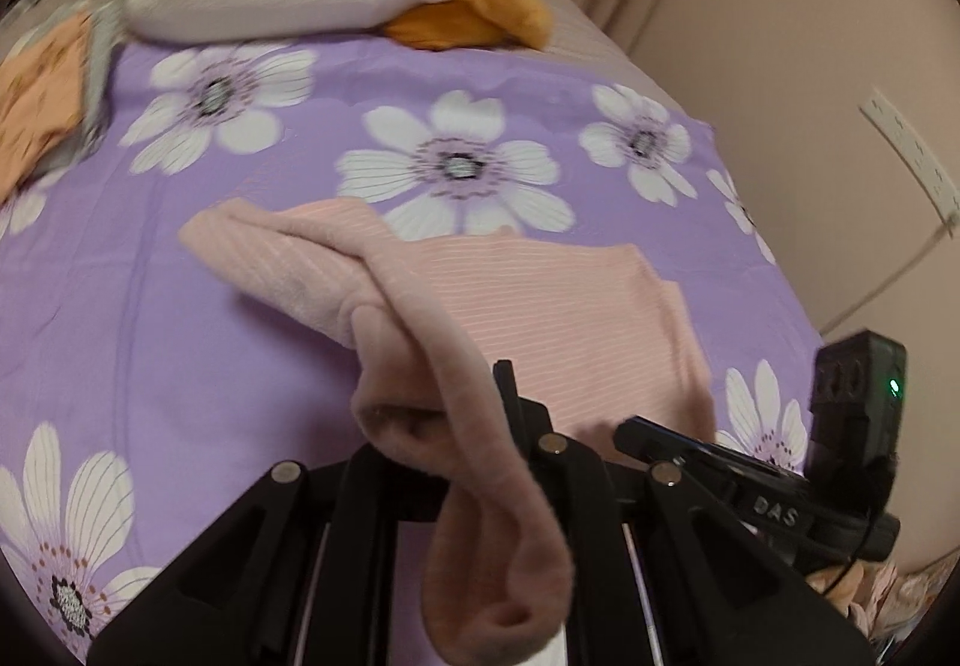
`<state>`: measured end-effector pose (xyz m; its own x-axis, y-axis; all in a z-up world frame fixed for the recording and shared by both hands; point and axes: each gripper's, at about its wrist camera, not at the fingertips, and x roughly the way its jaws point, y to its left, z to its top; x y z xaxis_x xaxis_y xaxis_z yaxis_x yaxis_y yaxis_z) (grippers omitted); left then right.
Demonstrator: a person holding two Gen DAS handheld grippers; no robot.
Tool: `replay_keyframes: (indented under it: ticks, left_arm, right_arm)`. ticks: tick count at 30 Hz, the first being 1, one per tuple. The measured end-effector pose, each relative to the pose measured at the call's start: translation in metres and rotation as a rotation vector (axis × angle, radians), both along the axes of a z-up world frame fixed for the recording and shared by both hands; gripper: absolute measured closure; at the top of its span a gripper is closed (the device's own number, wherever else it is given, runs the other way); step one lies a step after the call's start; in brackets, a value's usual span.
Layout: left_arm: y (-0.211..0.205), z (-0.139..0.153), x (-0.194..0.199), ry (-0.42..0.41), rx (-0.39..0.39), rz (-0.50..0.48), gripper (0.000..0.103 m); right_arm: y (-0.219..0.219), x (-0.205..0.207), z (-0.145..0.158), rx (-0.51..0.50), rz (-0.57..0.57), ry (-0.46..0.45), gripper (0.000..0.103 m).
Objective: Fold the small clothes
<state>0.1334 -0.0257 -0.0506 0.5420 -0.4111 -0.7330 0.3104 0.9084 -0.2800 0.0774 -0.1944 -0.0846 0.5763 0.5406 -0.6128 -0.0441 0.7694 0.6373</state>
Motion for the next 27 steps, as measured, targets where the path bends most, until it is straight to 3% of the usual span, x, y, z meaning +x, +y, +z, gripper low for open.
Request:
replay_keyframes:
  ticks: [5, 7, 9, 12, 14, 15, 16, 23, 27]
  left_arm:
    - [-0.045, -0.008, 0.003, 0.011, 0.048, -0.079, 0.093]
    - [-0.063, -0.017, 0.005, 0.034, 0.071, -0.108, 0.093]
    - [-0.078, -0.027, 0.007, 0.059, 0.093, -0.142, 0.089]
    - [-0.098, -0.045, 0.01, 0.112, 0.115, -0.189, 0.084]
    - [-0.106, -0.055, 0.011, 0.145, 0.123, -0.213, 0.068]
    - [-0.109, -0.059, 0.011, 0.161, 0.124, -0.219, 0.05]
    - [-0.11, -0.06, 0.01, 0.167, 0.116, -0.227, 0.043]
    - [-0.091, -0.061, -0.008, 0.174, 0.089, -0.252, 0.041]
    - [-0.065, -0.062, -0.019, 0.178, 0.064, -0.216, 0.04]
  right_arm:
    - [-0.034, 0.003, -0.008, 0.091, -0.069, 0.023, 0.088]
    - [-0.047, 0.004, -0.013, 0.133, -0.108, 0.047, 0.083]
    - [-0.06, 0.003, -0.019, 0.195, -0.136, 0.061, 0.069]
    - [-0.077, 0.004, -0.03, 0.311, -0.157, 0.088, 0.062]
    - [-0.082, 0.005, -0.034, 0.348, -0.164, 0.104, 0.062]
    - [-0.084, 0.006, -0.037, 0.374, -0.164, 0.113, 0.061]
    - [-0.087, 0.007, -0.04, 0.403, -0.172, 0.128, 0.061]
    - [-0.101, 0.007, -0.055, 0.561, -0.219, 0.179, 0.058]
    - [-0.103, 0.006, -0.055, 0.593, -0.228, 0.2, 0.046]
